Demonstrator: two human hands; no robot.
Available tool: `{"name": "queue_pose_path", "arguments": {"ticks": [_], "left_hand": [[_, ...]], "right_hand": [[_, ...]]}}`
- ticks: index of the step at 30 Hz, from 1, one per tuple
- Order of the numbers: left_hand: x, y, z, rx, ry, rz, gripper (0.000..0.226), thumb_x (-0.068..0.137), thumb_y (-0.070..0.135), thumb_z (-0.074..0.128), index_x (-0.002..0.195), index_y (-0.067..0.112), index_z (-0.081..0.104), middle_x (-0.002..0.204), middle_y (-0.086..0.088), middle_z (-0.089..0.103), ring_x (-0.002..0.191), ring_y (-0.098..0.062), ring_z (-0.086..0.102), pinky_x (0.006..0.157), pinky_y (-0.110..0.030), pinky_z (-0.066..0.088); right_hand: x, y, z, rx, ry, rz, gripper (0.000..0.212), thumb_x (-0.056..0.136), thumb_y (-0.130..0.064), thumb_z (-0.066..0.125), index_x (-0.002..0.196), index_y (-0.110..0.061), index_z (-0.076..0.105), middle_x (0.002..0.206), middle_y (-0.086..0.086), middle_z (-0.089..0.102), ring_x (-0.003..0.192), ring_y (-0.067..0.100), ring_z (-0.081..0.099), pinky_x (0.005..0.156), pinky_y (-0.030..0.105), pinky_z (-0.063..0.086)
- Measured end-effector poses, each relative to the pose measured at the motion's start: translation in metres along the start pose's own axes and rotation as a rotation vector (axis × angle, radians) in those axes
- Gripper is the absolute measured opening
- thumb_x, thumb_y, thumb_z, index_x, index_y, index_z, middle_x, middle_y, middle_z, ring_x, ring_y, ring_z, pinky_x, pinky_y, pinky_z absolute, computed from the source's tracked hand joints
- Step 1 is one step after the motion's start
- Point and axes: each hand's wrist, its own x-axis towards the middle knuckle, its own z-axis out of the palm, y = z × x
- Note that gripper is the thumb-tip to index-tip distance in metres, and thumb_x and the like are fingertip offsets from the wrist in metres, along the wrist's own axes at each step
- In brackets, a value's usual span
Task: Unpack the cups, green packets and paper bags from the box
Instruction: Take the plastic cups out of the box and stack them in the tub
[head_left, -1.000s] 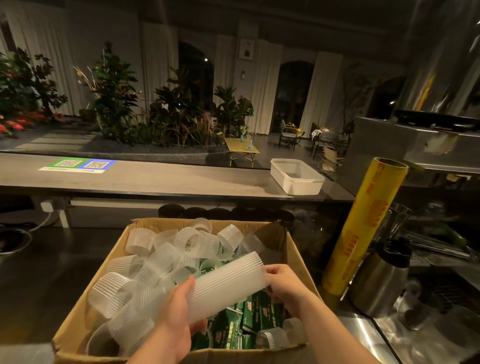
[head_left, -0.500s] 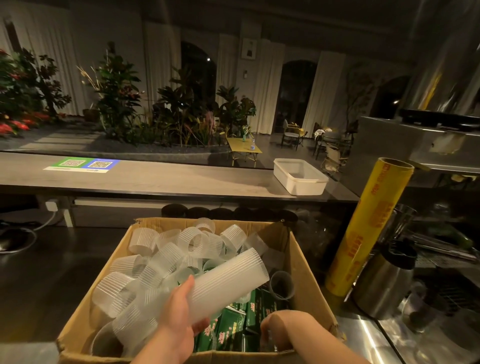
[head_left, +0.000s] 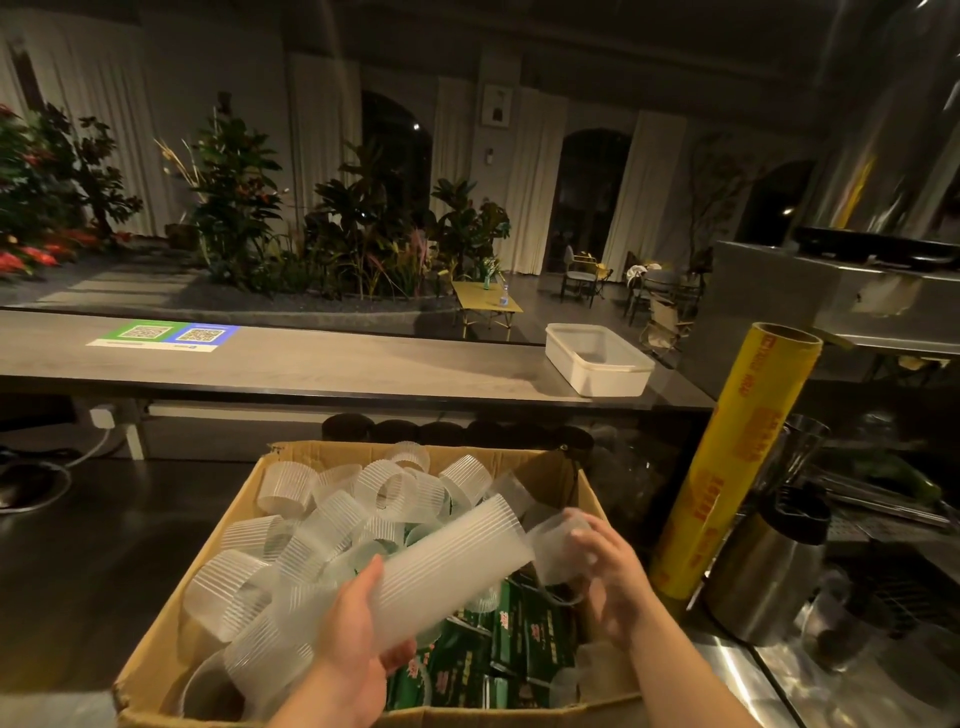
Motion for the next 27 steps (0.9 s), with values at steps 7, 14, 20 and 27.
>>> {"name": "queue_pose_path", "arguments": {"ticks": [7,14,20,27], "left_hand": [[0.002,-0.003,0.003,0.049,-0.013,0.057,0.023,0.100,0.042,0.057,0.106,0.020,0.056,0.117,-0.017,0.053,0.093,-0.033,0.056,0.060,-0.031,0.039],[0.004,-0.003,0.002,0.072,-0.044,0.066,0.029,0.100,0.044,0.055,0.112,0.018,0.060,0.122,-0.018,0.057,0.104,-0.037,0.057,0.066,-0.034,0.041],[0.005,-0.003,0.002,0.062,0.005,0.049,0.022,0.099,0.043,0.058,0.105,0.021,0.054,0.119,-0.017,0.053,0.102,-0.036,0.056,0.063,-0.033,0.043],[0.008,-0.005,0.001,0.040,0.000,0.053,0.028,0.100,0.043,0.057,0.110,0.017,0.055,0.122,-0.020,0.053,0.094,-0.035,0.056,0.059,-0.033,0.042]], "right_hand": [[-0.009,-0.045,0.022,-0.089,-0.204,-0.093,0.074,0.064,-0.027,0.084,0.132,-0.018,0.057,0.128,0.010,0.061,0.114,0.028,0.062,0.079,0.032,0.058],[-0.017,-0.034,0.049,-0.389,-0.445,0.044,0.063,0.085,-0.060,0.055,0.144,-0.041,0.048,0.145,-0.011,0.050,0.131,0.018,0.048,0.113,0.040,0.038],[-0.002,-0.023,0.031,-0.555,-0.047,0.022,0.029,0.108,-0.038,0.045,0.127,-0.025,0.063,0.123,-0.001,0.066,0.113,0.016,0.062,0.106,0.047,0.051],[-0.008,0.006,-0.002,-1.688,-0.590,0.554,0.044,0.095,-0.013,0.066,0.137,-0.020,0.059,0.138,0.003,0.057,0.126,0.023,0.055,0.106,0.036,0.047]]}}
